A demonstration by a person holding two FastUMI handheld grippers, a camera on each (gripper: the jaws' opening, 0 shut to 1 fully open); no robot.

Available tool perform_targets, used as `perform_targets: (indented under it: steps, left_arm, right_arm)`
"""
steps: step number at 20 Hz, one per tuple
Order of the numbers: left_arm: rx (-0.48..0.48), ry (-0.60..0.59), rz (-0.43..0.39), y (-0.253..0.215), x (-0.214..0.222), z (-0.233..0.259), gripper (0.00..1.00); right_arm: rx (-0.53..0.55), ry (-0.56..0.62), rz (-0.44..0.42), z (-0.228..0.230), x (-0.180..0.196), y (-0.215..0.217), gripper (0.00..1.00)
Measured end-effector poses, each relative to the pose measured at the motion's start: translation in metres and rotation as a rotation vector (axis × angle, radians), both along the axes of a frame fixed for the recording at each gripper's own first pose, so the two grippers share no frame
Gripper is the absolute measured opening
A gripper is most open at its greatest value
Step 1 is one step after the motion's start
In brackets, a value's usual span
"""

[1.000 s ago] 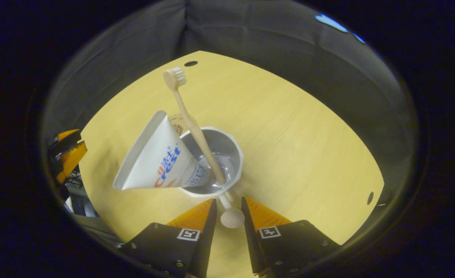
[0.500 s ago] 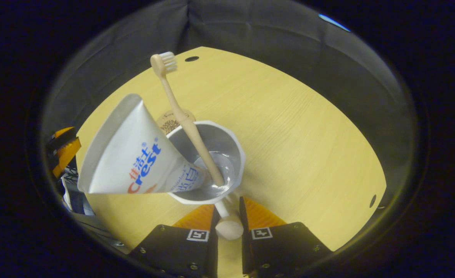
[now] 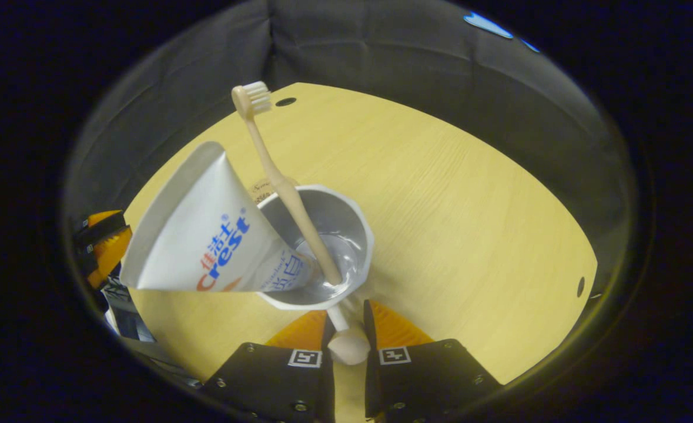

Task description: Put the toothbrush and toothpaste on the desktop into the cup, then pick up the cup and place it on the coaster on the desktop.

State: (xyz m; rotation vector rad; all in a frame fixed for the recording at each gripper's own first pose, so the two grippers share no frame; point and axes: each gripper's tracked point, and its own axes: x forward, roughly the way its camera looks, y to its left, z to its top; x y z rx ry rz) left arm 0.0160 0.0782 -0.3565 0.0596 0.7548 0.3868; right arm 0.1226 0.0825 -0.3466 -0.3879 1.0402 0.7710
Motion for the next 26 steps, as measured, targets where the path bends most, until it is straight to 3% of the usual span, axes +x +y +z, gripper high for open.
perform_targets:
  steps: [6, 7, 8, 11, 16, 17, 20, 26]
  left_arm:
    - [0.007, -0.002, 0.008, 0.001, -0.032, 0.003, 0.53]
    - [0.007, -0.002, 0.013, -0.001, -0.037, 0.003, 0.53]
    - [0.007, -0.002, 0.018, -0.003, -0.041, 0.003, 0.53]
    - [0.009, -0.002, 0.042, -0.015, -0.049, -0.001, 0.53]
    - [0.009, -0.006, 0.088, -0.028, -0.065, 0.005, 0.53]
    - [0.007, -0.007, 0.096, -0.029, -0.066, 0.005, 0.53]
    - [0.002, -0.006, 0.113, -0.032, -0.069, 0.007, 0.53]
    - [0.004, -0.015, 0.120, -0.033, -0.070, 0.013, 0.53]
  right_arm:
    - [0.044, -0.003, 0.002, 0.023, 0.005, 0.020, 0.20]
    - [0.044, -0.005, 0.005, 0.026, 0.005, 0.022, 0.16]
    - [0.045, -0.007, 0.007, 0.028, 0.005, 0.026, 0.20]
    - [0.049, 0.003, 0.009, 0.032, 0.005, 0.038, 0.20]
    - [0.032, 0.007, 0.028, 0.034, 0.002, 0.058, 0.20]
    - [0.027, -0.001, 0.035, 0.031, 0.003, 0.065, 0.15]
    - [0.012, -0.001, 0.038, 0.030, -0.001, 0.079, 0.24]
    - [-0.030, -0.026, 0.051, 0.029, -0.009, 0.094, 0.20]
